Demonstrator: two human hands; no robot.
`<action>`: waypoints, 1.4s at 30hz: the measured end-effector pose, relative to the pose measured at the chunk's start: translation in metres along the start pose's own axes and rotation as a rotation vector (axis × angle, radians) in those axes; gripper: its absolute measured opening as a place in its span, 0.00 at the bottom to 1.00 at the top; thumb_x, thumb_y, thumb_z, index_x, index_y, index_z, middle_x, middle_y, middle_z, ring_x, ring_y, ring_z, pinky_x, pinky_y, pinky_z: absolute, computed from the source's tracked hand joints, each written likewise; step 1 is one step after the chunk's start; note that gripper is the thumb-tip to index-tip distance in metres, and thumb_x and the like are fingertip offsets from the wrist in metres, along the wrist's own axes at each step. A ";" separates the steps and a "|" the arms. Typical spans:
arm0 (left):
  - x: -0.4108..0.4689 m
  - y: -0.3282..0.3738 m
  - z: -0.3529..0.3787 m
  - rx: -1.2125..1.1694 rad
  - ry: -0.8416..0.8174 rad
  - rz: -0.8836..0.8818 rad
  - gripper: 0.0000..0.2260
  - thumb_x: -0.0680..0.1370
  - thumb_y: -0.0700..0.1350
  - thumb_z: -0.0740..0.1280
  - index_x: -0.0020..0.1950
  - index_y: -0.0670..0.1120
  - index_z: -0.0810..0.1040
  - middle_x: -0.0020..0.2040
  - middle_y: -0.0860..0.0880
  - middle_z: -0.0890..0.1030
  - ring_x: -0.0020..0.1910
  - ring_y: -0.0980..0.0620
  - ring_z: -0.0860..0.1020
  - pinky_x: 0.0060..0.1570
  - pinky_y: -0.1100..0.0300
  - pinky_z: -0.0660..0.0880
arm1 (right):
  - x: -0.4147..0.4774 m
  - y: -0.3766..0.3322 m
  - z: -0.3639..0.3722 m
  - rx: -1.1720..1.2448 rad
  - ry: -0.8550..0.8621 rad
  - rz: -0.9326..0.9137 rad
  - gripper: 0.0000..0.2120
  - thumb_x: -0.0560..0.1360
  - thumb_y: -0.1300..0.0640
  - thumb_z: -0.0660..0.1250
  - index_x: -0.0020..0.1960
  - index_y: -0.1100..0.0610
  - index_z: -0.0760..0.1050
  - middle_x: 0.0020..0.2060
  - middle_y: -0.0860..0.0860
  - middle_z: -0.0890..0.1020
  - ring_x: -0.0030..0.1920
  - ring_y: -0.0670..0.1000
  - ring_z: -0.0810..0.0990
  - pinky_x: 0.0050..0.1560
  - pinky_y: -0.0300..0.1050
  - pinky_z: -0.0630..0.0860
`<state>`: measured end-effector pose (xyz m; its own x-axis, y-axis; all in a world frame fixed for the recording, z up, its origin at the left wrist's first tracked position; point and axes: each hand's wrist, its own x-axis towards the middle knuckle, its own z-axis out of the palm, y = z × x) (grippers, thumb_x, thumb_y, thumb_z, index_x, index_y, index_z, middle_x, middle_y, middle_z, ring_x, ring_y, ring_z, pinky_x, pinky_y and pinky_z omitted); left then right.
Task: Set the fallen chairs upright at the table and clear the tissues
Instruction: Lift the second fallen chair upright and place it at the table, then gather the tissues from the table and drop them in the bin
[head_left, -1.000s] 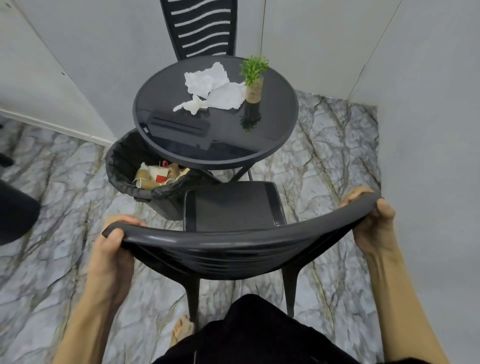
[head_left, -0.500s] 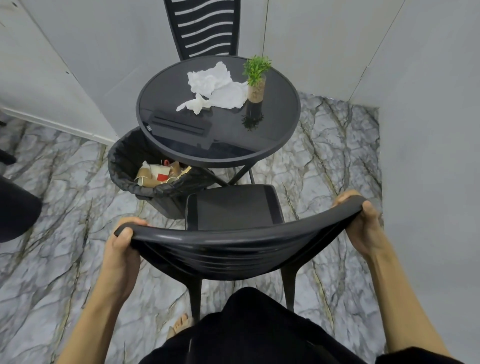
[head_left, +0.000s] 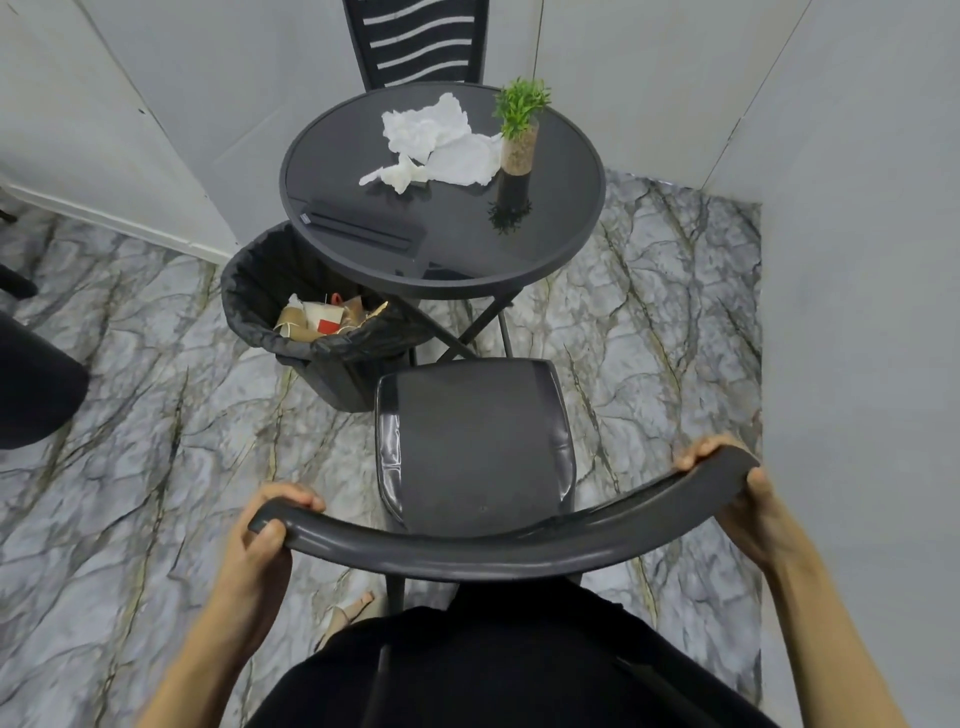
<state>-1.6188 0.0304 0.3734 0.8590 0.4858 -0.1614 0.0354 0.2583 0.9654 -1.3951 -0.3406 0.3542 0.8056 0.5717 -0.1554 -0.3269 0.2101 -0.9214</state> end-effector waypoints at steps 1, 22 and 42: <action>-0.003 -0.001 0.000 -0.002 -0.003 -0.004 0.25 0.53 0.68 0.74 0.38 0.52 0.79 0.36 0.56 0.80 0.37 0.59 0.77 0.37 0.70 0.74 | -0.005 0.000 0.000 0.004 -0.001 0.004 0.27 0.53 0.31 0.75 0.41 0.50 0.79 0.37 0.47 0.83 0.40 0.46 0.82 0.42 0.36 0.79; -0.035 0.002 -0.021 0.138 -0.155 -0.164 0.17 0.57 0.56 0.76 0.42 0.52 0.81 0.47 0.55 0.84 0.55 0.57 0.79 0.47 0.68 0.78 | -0.044 -0.029 -0.005 -0.384 0.015 0.139 0.17 0.57 0.57 0.77 0.45 0.50 0.83 0.44 0.46 0.87 0.51 0.48 0.82 0.50 0.33 0.79; 0.157 0.075 -0.140 1.000 -0.294 0.142 0.21 0.77 0.44 0.65 0.69 0.44 0.67 0.67 0.44 0.73 0.67 0.47 0.70 0.63 0.59 0.65 | 0.171 0.007 0.327 -1.389 -0.372 0.250 0.30 0.77 0.51 0.64 0.75 0.55 0.55 0.74 0.53 0.62 0.73 0.51 0.62 0.70 0.43 0.60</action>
<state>-1.5527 0.2430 0.3913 0.9736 0.2014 -0.1069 0.2153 -0.6574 0.7221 -1.4214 0.0181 0.4379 0.5585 0.6906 -0.4596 0.4674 -0.7197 -0.5134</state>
